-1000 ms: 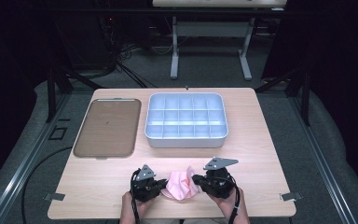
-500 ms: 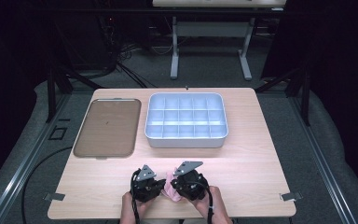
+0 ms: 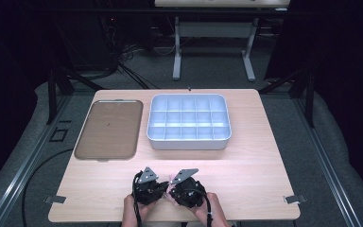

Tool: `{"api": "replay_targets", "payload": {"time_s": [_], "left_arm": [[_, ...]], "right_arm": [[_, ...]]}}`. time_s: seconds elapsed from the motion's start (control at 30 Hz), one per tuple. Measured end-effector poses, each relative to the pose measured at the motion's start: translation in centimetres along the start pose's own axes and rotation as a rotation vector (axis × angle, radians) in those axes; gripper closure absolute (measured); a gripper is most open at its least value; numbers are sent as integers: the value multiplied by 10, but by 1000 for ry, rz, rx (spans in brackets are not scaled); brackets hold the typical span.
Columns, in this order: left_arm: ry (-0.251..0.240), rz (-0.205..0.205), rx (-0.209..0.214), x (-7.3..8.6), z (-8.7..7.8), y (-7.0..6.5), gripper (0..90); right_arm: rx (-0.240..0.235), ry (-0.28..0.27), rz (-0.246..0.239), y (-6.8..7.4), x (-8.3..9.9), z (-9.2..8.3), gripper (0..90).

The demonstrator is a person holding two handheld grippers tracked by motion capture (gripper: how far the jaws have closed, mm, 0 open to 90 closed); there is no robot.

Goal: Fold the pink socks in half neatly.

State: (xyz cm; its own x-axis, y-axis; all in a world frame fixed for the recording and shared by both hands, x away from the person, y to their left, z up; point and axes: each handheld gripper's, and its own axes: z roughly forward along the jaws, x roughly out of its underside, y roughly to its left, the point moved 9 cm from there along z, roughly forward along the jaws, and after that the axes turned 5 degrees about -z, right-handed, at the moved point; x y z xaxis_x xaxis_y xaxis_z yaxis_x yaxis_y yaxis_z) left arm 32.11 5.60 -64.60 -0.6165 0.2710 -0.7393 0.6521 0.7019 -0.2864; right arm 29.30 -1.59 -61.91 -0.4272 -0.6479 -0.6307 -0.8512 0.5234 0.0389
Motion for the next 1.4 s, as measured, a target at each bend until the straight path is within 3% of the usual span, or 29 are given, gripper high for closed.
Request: {"api": "replay_targets", "payload": {"time_s": [0.07, 0.17, 0.27, 0.33, 0.43, 0.53, 0.63, 1.0, 1.1, 1.2, 1.27, 1.4], "left_arm": [[1, 0, 0, 0, 0, 0, 846], [3, 5, 2, 0, 0, 1, 846], [3, 5, 1, 0, 0, 1, 846], [0, 0, -1, 0, 0, 0, 846], [1, 4, -2, 0, 0, 0, 845], [1, 4, -2, 0, 0, 0, 846], [-1, -1, -1, 0, 0, 0, 845], [-8, 0, -17, 0, -1, 1, 800], [-27, -5, -13, -2, -6, 3, 716], [-79, -50, -11, -6, -17, 9, 658], [-109, -58, -3, -10, -27, 8, 635], [-122, 11, 14, -23, -40, -7, 618]], "right_arm": [[-15, -26, 16, 2, 0, -3, 758], [-44, -109, 55, 0, -1, -20, 709], [-31, -184, 94, -11, 0, -45, 679], [3, -211, 131, -24, 5, -55, 659], [65, -178, 201, -47, 19, -53, 614], [57, -123, 245, -55, 31, -39, 564], [32, -111, 262, -51, 32, -28, 502], [120, -37, 214, -51, 36, -6, 381], [135, -23, 216, -52, 37, -6, 335], [144, -19, 219, -53, 38, -4, 297], [149, -14, 220, -54, 38, -4, 274], [174, -1, 224, -56, 40, -4, 225]]}}
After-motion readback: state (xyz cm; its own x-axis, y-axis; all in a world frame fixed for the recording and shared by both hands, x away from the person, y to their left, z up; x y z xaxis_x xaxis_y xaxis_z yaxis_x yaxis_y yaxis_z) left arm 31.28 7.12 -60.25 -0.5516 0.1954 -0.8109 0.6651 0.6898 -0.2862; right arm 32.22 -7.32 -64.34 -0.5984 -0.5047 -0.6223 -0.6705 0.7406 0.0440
